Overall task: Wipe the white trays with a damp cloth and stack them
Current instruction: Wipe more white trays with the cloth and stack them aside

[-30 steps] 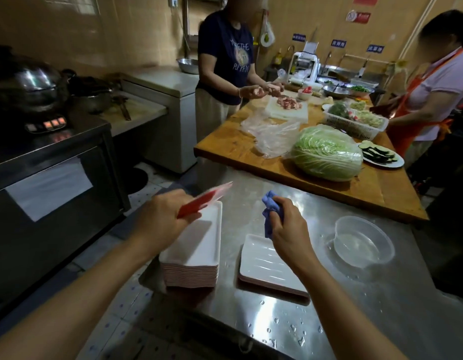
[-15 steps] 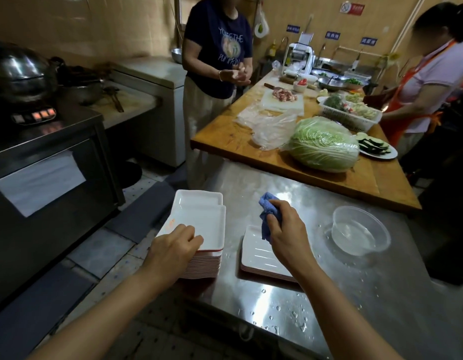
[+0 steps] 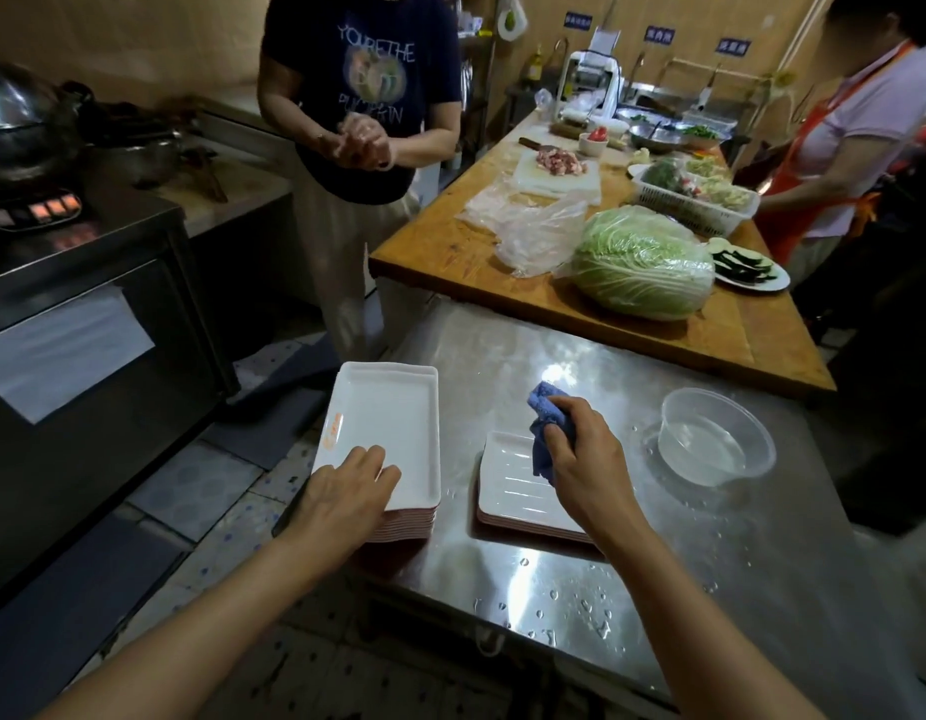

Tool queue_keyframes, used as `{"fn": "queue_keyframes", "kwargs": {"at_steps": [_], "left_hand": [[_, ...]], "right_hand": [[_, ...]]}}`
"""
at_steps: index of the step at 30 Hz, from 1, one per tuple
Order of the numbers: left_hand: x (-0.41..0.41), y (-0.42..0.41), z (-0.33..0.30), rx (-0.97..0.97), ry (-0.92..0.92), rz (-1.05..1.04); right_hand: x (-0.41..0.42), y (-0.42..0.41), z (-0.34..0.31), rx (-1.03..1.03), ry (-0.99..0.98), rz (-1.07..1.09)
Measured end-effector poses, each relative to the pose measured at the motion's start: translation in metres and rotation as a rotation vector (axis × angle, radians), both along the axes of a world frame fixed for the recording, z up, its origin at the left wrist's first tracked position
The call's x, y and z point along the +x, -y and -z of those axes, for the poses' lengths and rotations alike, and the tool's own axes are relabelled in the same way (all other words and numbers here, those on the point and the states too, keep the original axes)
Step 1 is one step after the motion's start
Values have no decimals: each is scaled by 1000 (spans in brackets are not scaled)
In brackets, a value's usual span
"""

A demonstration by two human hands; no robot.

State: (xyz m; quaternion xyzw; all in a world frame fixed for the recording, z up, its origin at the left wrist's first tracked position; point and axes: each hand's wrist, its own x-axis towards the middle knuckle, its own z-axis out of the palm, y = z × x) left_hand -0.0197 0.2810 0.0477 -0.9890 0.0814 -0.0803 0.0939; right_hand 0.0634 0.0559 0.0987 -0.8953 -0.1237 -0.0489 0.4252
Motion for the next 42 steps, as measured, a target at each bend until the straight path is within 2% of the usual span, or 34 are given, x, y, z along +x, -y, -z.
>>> {"fn": "queue_keyframes", "kwargs": {"at_steps": [7, 12, 17, 20, 23, 29, 33, 38, 42], "left_hand": [[16, -6, 12, 21, -202, -139], [26, 0, 13, -43, -197, -194], [42, 44, 4, -398, 7, -59], [63, 79, 13, -641, -68, -42], [88, 106, 32, -799, -237, -193], [117, 117, 74, -803, -412, -581], [122, 116, 89, -736, -330, -633], [128, 112, 97, -777, -367, -675], [132, 112, 99, -737, -352, -700]], "right_hand": [[6, 8, 1, 20, -24, 32], [5, 19, 6, 25, -46, 91], [2, 37, 12, 35, -78, 170], [0, 53, 17, 43, -109, 215], [2, 72, 23, 40, -138, 250], [13, 107, 37, 51, -172, 288], [26, 130, 47, 47, -206, 284], [40, 146, 51, 81, -246, 276], [48, 155, 52, 83, -252, 245]]}}
